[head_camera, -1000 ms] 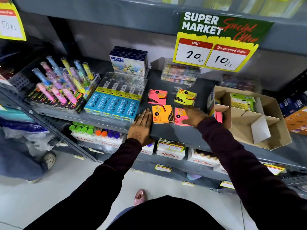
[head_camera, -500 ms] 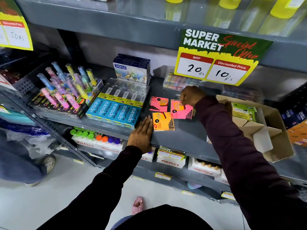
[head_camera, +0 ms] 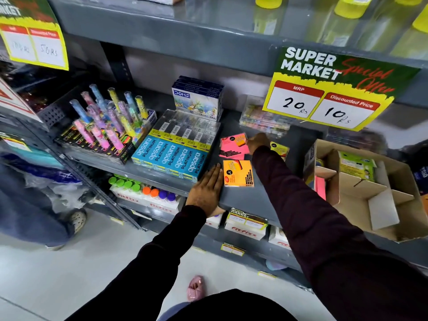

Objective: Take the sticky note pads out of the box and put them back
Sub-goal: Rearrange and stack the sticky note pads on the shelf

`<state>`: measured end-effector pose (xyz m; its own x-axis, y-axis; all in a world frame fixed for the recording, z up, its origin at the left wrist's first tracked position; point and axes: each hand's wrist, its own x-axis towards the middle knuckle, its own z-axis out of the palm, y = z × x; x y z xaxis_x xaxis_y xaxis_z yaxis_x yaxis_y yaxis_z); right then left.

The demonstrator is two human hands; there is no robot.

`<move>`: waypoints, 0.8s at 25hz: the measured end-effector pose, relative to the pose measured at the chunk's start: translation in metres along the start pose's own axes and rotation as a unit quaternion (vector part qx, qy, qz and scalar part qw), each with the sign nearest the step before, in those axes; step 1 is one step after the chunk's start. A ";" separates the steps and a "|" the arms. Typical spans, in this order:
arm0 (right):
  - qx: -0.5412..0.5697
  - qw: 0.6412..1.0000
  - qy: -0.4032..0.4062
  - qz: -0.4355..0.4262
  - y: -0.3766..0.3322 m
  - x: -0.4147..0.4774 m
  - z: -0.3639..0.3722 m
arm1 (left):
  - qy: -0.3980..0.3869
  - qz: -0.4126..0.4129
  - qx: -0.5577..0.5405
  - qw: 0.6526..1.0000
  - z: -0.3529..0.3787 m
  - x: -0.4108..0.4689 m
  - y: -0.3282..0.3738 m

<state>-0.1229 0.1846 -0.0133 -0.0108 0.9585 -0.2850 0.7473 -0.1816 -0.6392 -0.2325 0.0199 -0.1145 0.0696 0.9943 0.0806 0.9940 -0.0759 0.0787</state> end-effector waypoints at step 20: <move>-0.367 0.902 -0.094 -0.206 0.064 -0.074 -0.024 | -0.025 -0.004 -0.050 0.998 -0.011 -0.005 0.000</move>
<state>-0.0585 0.1068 -0.0161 -0.4486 0.8445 -0.2924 0.8923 0.4419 -0.0928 -0.2334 0.0139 -0.1043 0.0687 0.9972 0.0303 0.9811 -0.0731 0.1790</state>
